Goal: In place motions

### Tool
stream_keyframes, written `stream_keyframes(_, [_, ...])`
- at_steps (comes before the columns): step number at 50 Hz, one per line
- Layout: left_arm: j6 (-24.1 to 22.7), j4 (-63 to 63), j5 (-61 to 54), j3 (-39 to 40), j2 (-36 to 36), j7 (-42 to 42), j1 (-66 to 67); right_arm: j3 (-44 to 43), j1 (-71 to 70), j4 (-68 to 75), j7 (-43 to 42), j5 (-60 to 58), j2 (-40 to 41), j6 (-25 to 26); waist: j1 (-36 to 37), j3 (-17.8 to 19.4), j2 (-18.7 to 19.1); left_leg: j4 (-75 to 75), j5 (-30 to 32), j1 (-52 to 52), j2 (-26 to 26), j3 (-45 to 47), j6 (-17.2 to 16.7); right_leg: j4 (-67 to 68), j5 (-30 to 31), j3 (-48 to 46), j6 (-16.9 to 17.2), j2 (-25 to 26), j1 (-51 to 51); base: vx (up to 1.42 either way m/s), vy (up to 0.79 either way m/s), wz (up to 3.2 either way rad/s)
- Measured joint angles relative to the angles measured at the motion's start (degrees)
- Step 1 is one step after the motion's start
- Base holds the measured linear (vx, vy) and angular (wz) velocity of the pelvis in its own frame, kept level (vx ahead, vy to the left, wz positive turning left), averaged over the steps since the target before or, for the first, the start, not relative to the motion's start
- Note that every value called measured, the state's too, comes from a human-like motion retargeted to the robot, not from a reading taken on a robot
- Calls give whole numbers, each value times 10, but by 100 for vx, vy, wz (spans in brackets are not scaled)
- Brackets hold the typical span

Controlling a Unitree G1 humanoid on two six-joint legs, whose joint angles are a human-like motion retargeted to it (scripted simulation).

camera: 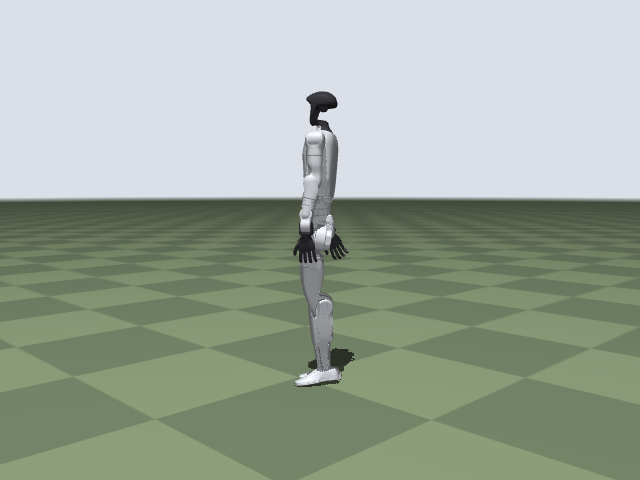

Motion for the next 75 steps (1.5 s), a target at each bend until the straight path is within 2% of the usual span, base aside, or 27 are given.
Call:
stream_keyframes(10, [7, 50, 4, 13, -4, -8, -5, 9, -3, -54, -20, 29, 34, -22, -17, -12, 1, -4, -18, 11, 3, 16, 0, -6, 6, 16, 10, 7, 2, 1, -1, -16])
stream_keyframes(24, [10, 81, 27, 23, 3, -7, 13, 67, -31, -145, 3, 14, 61, -49, -15, -15, -5, -6, -34, 18, 0, 23, 0, -5, 12, 24, 17, 7, 2, -1, 0, -7])
stream_keyframes(45, [8, 54, 17, 27, 4, -9, 26, 23, -11, -80, 10, 11, 33, -32, -8, 2, -22, -6, -50, 25, -8, 21, 0, 7, 7, 24, 24, -4, 5, 0, 0, 0])
stream_keyframes(56, [13, 66, 7, 29, 12, -4, 25, 27, -15, -120, 10, 8, 41, -42, -50, 25, -10, -20, -64, 25, 15, 72, 0, 60, 7, 63, 24, 6, -43, -1, -7, -51])
stream_keyframes(63, [7, 75, 16, 11, 23, -23, 10, 38, -33, -146, 17, 12, 47, -47, -90, 39, -5, -30, -80, 16, 28, 139, 0, 68, -4, 94, 28, 19, -81, -6, -12, -109])
stream_keyframes(68, [7, 80, 28, -1, 33, -29, -3, 48, -40, -163, 19, 14, 50, -54, -120, 49, 7, -34, -97, 9, 46, 197, -10, 71, -33, 33, 19, 10, -96, -5, -8, -152])
stream_keyframes(72, [12, 90, 43, -14, 42, -25, -18, 44, -40, -151, 11, 18, 46, -55, -121, 48, 15, -36, -111, 6, 62, 249, -22, 77, -64, -90, 15, -20, -84, 1, -9, -163])
stream_keyframes(75, [17, 91, 53, -23, 46, -22, -32, 33, -37, -124, 0, 23, 39, -47, -103, 40, 22, -37, -123, 4, 75, 295, -35, 85, -90, -222, 12, -48, -58, 7, -6, -197])
